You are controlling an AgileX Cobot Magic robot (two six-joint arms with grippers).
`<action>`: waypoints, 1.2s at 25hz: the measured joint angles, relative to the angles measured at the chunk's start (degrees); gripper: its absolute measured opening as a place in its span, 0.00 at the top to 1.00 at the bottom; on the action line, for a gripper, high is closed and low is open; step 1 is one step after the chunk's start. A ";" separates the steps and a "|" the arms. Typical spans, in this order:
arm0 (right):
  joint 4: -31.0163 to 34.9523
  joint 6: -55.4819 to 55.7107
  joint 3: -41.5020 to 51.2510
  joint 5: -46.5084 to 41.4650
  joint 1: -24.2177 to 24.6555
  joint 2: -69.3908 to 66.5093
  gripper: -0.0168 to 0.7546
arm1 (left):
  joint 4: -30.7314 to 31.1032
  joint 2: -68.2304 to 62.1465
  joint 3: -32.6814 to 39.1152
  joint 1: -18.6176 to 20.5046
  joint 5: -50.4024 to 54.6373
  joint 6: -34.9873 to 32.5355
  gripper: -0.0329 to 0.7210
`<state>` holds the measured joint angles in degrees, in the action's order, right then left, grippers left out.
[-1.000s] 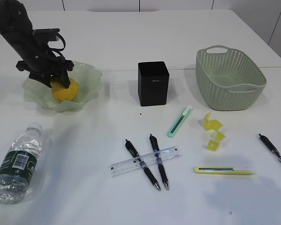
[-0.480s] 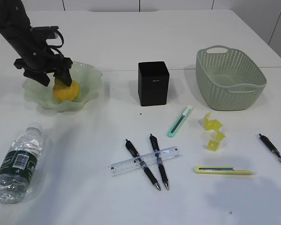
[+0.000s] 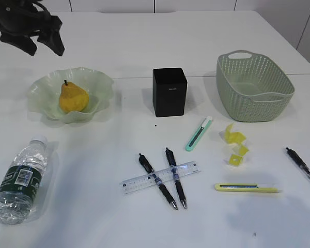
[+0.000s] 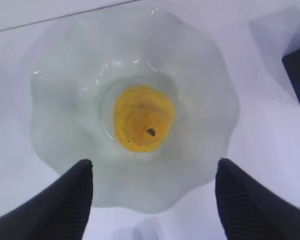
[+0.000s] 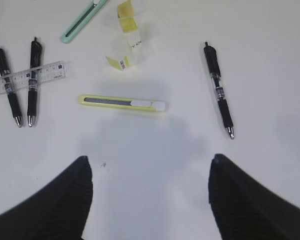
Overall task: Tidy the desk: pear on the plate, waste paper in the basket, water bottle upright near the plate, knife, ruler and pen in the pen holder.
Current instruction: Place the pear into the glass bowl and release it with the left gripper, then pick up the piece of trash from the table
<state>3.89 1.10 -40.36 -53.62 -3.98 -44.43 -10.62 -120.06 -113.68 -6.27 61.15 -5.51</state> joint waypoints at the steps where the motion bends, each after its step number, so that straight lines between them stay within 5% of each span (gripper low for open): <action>1: 0.00 0.00 0.00 0.00 0.00 0.00 0.28 | 0.56 1.22 0.00 0.00 0.81 0.00 0.24; 10: 0.00 -0.38 0.00 -0.96 -0.24 0.00 0.28 | 3.50 11.94 3.37 0.00 7.54 0.00 0.24; 24: 0.00 0.41 -3.92 -1.85 -2.31 -1.00 0.28 | 7.04 33.84 42.24 0.00 1.34 0.00 0.24; 30: 0.00 0.67 -12.05 -4.50 -2.31 -9.20 0.28 | 8.24 44.37 52.51 0.00 -0.49 3.93 0.25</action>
<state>3.88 1.77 -52.42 -58.12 -6.29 -53.63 -2.38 -75.70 -61.17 -6.27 60.66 -1.58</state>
